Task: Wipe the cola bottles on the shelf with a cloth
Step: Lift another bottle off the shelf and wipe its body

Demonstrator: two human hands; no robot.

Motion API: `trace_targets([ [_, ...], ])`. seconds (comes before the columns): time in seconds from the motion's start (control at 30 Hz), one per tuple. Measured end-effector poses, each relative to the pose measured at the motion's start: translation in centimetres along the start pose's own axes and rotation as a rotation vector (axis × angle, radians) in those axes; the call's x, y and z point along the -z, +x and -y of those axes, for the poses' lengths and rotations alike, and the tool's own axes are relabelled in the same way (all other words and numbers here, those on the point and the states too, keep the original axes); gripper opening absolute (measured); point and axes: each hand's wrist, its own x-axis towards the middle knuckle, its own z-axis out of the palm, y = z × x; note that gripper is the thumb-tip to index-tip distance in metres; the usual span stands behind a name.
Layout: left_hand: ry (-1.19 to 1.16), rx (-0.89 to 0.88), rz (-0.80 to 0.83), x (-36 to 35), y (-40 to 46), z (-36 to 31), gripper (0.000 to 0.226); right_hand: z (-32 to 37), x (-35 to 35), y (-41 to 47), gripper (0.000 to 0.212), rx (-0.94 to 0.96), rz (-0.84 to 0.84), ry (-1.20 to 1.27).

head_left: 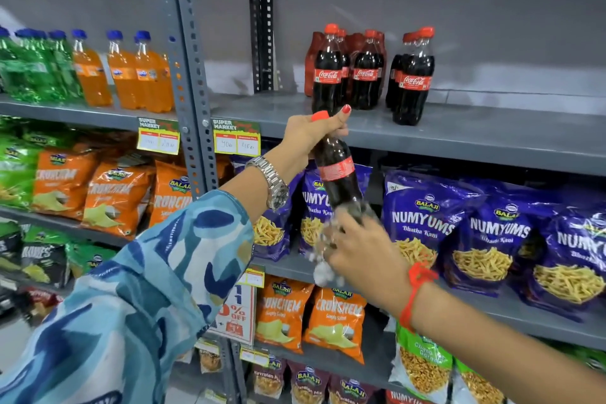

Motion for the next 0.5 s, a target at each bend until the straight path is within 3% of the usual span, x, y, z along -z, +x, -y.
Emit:
trace_targets([
  [0.03, -0.004, -0.001, -0.013, 0.2, 0.1, 0.0, 0.049, 0.1, 0.3, -0.4, 0.016, 0.005, 0.079, 0.021],
  [0.07, -0.001, -0.007, -0.010, 0.5, 0.4, 0.0, 0.046, -0.3, 0.5, -0.5, 0.018, -0.011, 0.017, 0.042],
  [0.2, 0.076, -0.055, 0.125, 1.2, 1.0, 0.4, 0.036, -3.7, 2.7, 0.9, 0.038, -0.199, -0.520, 0.179],
  [0.27, 0.080, -0.105, 0.233, 1.4, 1.0, 0.5, 0.035, -5.1, 3.6, 2.3, 0.039, -0.314, -0.622, 0.168],
  [0.37, 0.024, -0.125, 0.299, 1.2, 1.1, 0.5, 0.033, -4.9, 2.3, 2.9, 0.042, -0.344, -0.528, 0.110],
  [0.5, -0.002, -0.172, 0.280, 1.0, 1.4, 0.5, 0.041, -2.5, 0.0, 0.6, 0.038, -0.075, -0.315, 0.100],
])
